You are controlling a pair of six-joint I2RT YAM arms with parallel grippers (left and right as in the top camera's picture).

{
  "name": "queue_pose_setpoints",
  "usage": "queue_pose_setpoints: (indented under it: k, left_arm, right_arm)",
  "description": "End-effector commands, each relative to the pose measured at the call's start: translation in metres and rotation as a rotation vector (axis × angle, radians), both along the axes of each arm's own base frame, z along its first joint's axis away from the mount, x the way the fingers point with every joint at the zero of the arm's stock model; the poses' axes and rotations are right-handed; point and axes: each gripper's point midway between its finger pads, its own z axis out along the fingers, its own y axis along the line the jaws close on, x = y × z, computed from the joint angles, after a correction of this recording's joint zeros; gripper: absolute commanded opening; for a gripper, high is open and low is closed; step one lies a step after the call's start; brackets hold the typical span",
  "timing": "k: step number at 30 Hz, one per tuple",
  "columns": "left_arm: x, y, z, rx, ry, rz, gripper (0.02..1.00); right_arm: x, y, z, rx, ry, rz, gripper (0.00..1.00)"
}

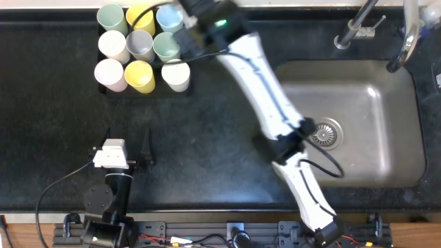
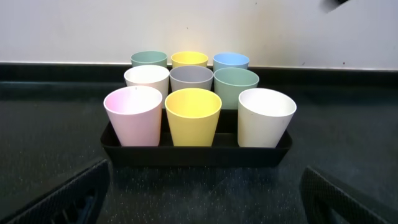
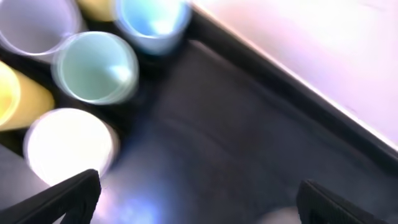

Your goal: Store Cups

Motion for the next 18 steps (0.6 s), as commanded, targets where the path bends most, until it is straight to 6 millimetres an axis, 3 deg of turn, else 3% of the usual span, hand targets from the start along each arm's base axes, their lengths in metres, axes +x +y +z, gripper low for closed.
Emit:
queue_pose_setpoints:
  k: [1, 4, 6, 8, 10, 13, 18]
  left_arm:
    - [0.0, -0.001, 0.001, 0.016, -0.007, -0.008, 0.998]
    - [0.0, -0.001, 0.001, 0.016, -0.007, -0.008, 0.998]
    - [0.0, -0.001, 0.001, 0.016, -0.007, -0.008, 0.998]
    - [0.0, -0.001, 0.001, 0.016, -0.007, -0.008, 0.998]
    - [0.0, -0.001, 0.001, 0.016, -0.007, -0.008, 0.998]
    - [0.0, -0.001, 0.001, 0.016, -0.007, -0.008, 0.998]
    - [0.0, -0.001, 0.001, 0.016, -0.007, -0.008, 0.998]
  right_arm:
    - [-0.004, -0.125, 0.108, 0.09, -0.18, -0.267, 0.998]
    - [-0.015, -0.203, 0.134, 0.109, -0.21, -0.452, 0.996]
    - [-0.033, -0.234, 0.142, 0.124, -0.19, -0.51, 0.996]
    - [-0.06, -0.251, 0.143, 0.147, -0.139, -0.541, 0.998]
    - [-0.093, -0.255, 0.133, 0.177, -0.06, -0.553, 0.998]
    - [-0.144, -0.238, 0.111, 0.237, 0.035, -0.494, 0.998]
    - [-0.173, -0.242, 0.084, 0.275, -0.279, -0.469, 0.998]
